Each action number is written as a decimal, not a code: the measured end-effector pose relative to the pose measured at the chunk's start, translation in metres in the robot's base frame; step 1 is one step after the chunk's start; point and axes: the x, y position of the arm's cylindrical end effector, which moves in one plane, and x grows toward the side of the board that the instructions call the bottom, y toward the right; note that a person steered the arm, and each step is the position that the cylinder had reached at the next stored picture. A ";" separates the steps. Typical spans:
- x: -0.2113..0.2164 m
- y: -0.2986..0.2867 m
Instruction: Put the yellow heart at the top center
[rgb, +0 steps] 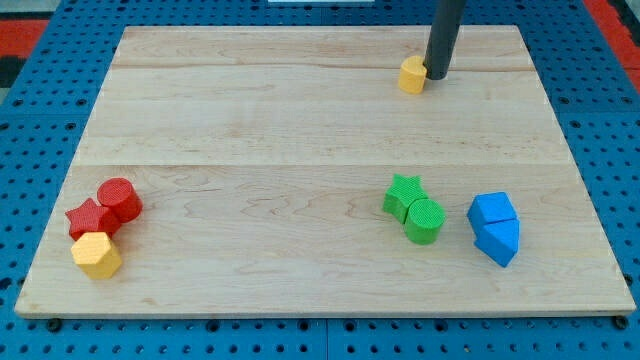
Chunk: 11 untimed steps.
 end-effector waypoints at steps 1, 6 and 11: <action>0.041 0.033; 0.012 -0.050; -0.097 -0.012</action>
